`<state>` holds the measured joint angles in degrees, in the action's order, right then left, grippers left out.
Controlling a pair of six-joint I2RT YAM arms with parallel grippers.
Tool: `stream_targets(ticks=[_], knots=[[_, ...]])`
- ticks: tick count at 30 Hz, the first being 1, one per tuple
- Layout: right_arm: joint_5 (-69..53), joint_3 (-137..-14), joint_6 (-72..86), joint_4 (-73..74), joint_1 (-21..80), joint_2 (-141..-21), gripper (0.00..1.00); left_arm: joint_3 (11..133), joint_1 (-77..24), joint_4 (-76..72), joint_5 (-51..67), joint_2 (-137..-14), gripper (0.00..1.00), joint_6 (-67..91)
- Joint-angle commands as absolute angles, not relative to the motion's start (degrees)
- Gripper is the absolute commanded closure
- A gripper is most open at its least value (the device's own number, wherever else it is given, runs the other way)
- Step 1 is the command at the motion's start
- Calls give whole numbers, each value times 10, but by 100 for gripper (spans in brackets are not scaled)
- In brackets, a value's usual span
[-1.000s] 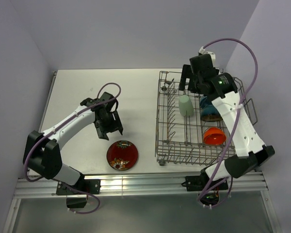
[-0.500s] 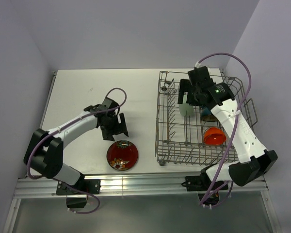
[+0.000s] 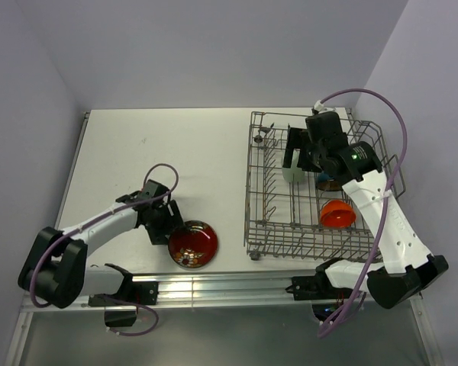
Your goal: Load the mixed dishes into the dish rack
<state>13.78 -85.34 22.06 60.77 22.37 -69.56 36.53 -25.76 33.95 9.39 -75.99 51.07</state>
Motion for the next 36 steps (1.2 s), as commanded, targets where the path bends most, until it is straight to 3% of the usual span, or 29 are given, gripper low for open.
stream_targets(ticks=[1, 5, 9, 16, 19, 21, 27, 36], knots=[[133, -844, 224, 586, 228, -679, 1, 308, -259, 217, 169, -733, 25, 522], [129, -835, 225, 584, 228, -672, 1, 253, -259, 132, 199, -690, 30, 534], [127, -824, 224, 578, 228, -659, 1, 185, -255, 31, 249, -657, 45, 558], [124, -816, 221, 576, 228, -646, 2, 170, -250, -61, 307, -740, 52, 556], [120, -807, 225, 576, 229, -640, 2, 170, -250, -97, 323, -800, 72, 555], [121, -807, 226, 579, 229, -635, 2, 178, -250, -106, 323, -844, 98, 548], [129, -818, 224, 590, 228, -628, 2, 219, -245, -28, 286, -879, 100, 526], [124, -825, 228, 589, 228, -634, 2, 379, -243, 350, -3, -648, 100, 541]])
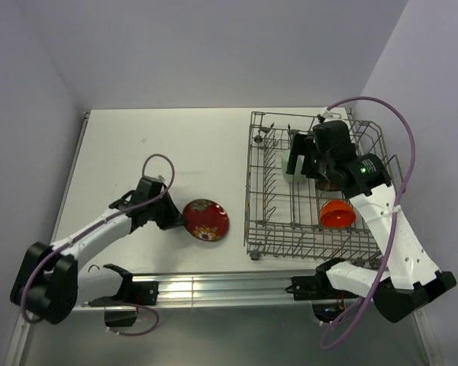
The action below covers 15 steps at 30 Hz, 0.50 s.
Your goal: Load the mixed dishes into the dish rack
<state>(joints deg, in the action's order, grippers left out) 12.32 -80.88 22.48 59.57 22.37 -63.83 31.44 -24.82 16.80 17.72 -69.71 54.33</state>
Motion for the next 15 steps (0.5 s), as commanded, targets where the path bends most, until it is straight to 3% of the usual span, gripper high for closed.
stream_targets(ticks=[1, 7, 15], knots=[[122, -827, 228, 587, 228, -636, 2, 417, -243, 386, -30, -626, 100, 529], [104, -838, 231, 577, 228, -657, 2, 530, -243, 432, -90, -600, 100, 502], [103, -833, 235, 577, 229, -655, 2, 593, -243, 438, -107, -583, 100, 467]])
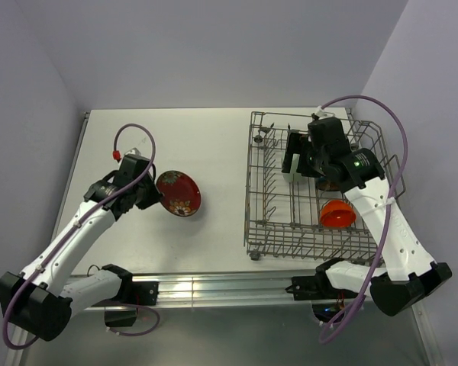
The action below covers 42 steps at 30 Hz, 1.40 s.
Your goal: Load the mixed dishes into the dish rack
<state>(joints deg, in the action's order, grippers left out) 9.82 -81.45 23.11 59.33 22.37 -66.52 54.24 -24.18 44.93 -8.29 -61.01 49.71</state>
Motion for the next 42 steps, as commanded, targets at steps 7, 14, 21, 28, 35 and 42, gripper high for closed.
stream_targets(ticks=[7, 14, 21, 28, 35, 42], knots=[[104, -839, 238, 580, 228, -649, 2, 717, -242, 403, -109, -584, 100, 389], [125, -875, 251, 589, 228, -642, 2, 811, -245, 354, -50, -617, 100, 307], [141, -940, 268, 597, 225, -627, 2, 833, -265, 293, 22, -618, 100, 195], [151, -974, 283, 604, 225, -624, 2, 860, -317, 277, 37, -644, 100, 167], [180, -984, 290, 598, 223, -597, 2, 930, -463, 303, -89, -713, 100, 94], [222, -988, 309, 589, 222, -541, 2, 971, -516, 290, -152, -762, 100, 51]])
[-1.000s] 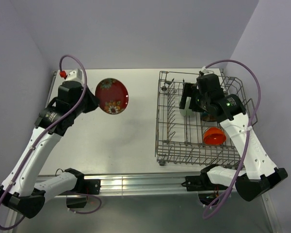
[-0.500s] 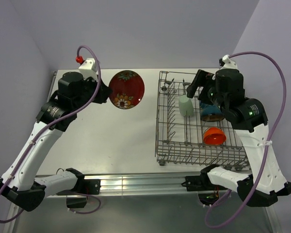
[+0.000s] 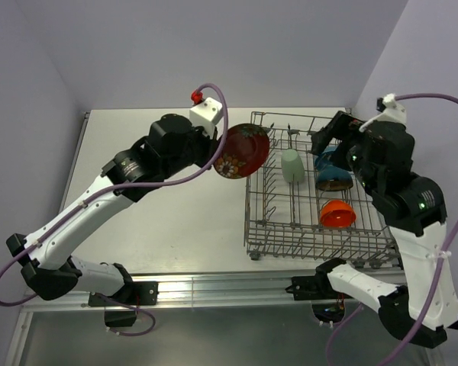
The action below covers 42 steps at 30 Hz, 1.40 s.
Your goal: Load the mixed dishes into the dish rack
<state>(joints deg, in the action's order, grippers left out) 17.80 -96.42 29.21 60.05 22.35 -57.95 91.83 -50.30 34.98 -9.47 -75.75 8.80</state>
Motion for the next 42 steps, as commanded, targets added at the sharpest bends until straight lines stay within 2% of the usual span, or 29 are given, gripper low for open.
stream_targets(ticks=[1, 8, 14, 36, 42], knots=[[226, -984, 310, 572, 222, -530, 2, 975, -520, 290, -153, -767, 100, 44], [239, -969, 310, 539, 222, -478, 3, 1002, -558, 280, -153, -809, 100, -31], [235, -961, 319, 541, 222, -465, 3, 963, -612, 218, -191, -824, 100, -105], [238, -975, 330, 553, 222, -447, 3, 918, -722, 133, -260, -927, 100, -214], [243, -970, 323, 559, 222, -438, 3, 892, -753, 99, -319, -963, 100, -249]])
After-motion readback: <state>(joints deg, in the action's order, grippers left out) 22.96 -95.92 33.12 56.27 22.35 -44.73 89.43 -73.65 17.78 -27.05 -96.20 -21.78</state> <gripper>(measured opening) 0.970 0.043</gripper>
